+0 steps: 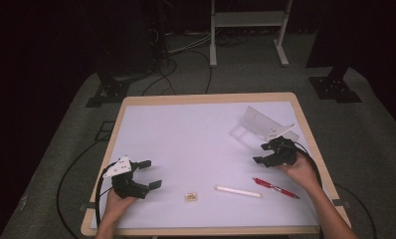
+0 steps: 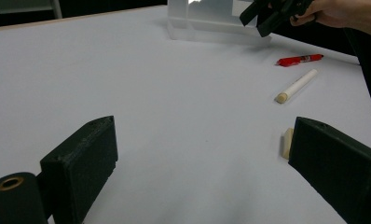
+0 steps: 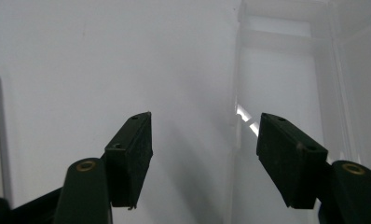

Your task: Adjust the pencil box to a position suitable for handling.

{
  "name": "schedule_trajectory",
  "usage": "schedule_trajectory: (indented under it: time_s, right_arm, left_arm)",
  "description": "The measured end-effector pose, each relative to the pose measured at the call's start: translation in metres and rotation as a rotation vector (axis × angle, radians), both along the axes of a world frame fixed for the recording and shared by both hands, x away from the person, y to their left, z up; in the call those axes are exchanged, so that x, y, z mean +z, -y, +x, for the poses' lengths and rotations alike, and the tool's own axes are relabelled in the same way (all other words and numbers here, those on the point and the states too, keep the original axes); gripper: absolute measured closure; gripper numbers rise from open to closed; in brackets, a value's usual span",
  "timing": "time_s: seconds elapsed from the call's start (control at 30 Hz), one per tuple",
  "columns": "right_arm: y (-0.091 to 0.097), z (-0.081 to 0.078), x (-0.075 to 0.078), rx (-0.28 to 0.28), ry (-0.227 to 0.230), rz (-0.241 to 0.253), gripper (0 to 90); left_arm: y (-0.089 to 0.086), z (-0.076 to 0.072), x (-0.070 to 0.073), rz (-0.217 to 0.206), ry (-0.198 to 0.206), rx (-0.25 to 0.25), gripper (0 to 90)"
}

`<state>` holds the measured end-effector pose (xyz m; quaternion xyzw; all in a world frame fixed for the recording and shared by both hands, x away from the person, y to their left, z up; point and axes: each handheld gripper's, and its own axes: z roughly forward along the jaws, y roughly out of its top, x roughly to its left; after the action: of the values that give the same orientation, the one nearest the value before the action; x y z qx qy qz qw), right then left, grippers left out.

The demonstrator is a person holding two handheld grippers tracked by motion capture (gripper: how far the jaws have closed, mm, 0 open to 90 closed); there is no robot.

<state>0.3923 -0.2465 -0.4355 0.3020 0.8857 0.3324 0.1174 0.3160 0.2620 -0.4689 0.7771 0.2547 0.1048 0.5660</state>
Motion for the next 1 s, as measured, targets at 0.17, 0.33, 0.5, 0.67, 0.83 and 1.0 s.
schedule_trajectory:
  time_s: [0.17, 0.33, 0.5, 0.67, 0.83, 1.0]
  right_arm:
    - [-0.005, 0.011, -0.005, -0.007, -0.021, -0.020, 37.3]
    - [-0.005, 0.018, -0.008, -0.024, -0.032, -0.031, 42.5]
    - [-0.006, 0.024, -0.012, -0.036, -0.032, -0.058, 50.7]
    - [-0.006, 0.027, -0.017, -0.034, -0.040, -0.064, 59.5]
    - [-0.008, 0.027, -0.019, -0.019, -0.024, -0.082, 66.4]
    - [-0.008, 0.028, -0.021, -0.018, -0.023, -0.089, 71.6]
  left_arm:
    - [0.000, 0.000, 0.000, -0.001, 0.003, -0.003, 7.5]
    - [0.000, 0.000, 0.000, -0.007, 0.002, -0.005, 7.5]
    - [-0.001, 0.000, 0.000, -0.015, -0.003, -0.006, 7.5]
    - [-0.001, -0.001, 0.000, -0.015, -0.004, -0.006, 7.5]
    - [-0.001, -0.001, 0.000, -0.017, -0.005, -0.005, 7.4]
    - [-0.001, -0.001, 0.000, -0.018, -0.005, -0.005, 7.4]
